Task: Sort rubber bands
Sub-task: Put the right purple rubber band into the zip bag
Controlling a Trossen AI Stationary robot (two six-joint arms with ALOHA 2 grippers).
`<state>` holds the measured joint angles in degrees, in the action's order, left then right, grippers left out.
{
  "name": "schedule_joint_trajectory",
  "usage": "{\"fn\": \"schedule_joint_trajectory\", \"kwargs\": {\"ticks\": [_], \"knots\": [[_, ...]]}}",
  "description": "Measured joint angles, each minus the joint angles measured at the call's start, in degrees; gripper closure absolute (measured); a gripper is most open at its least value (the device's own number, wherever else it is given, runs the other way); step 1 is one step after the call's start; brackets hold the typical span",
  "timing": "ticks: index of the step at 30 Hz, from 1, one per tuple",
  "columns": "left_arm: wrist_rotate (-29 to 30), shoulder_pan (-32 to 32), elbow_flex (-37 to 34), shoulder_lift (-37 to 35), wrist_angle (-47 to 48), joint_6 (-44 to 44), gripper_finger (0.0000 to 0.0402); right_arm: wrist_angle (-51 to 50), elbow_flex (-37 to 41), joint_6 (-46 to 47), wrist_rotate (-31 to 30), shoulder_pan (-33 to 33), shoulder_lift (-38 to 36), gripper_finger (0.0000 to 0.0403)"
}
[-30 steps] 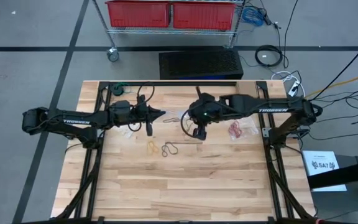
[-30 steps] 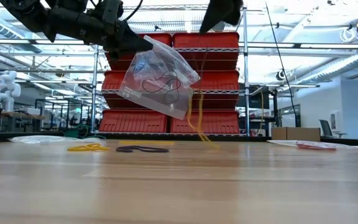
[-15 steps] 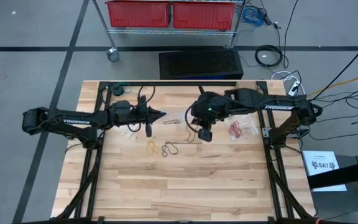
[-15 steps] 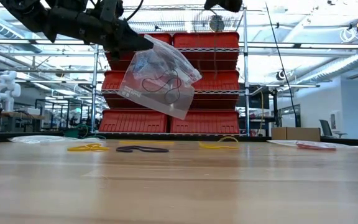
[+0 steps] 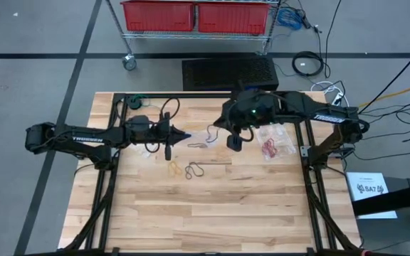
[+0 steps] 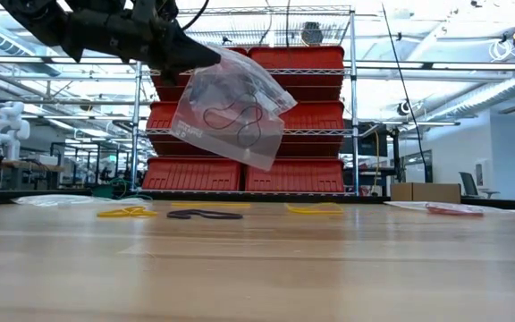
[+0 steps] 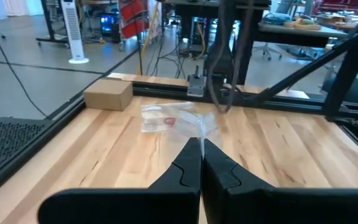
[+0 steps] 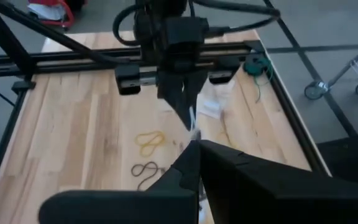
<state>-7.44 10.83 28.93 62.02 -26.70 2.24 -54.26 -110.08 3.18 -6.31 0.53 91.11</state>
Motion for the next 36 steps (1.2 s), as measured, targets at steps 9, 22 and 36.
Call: {"fn": "schedule_joint_trajectory", "kwargs": {"ticks": [9, 22, 36], "knots": [[0.0, -2.0, 0.0, 0.0, -1.6, -1.1, 0.0402, 1.5, 0.0, -1.0, -1.4, 0.6, 0.0, 0.0403], [0.0, -2.8, 0.0, 1.7, -6.1, -1.1, 0.0402, 4.9, 0.0, -1.6, -1.4, 0.7, 0.4, 0.0403], [0.1, -2.8, 1.3, 3.1, -9.0, -1.1, 0.0402, 6.6, 0.0, -1.3, -1.2, 0.7, 3.6, 0.0403]]}}
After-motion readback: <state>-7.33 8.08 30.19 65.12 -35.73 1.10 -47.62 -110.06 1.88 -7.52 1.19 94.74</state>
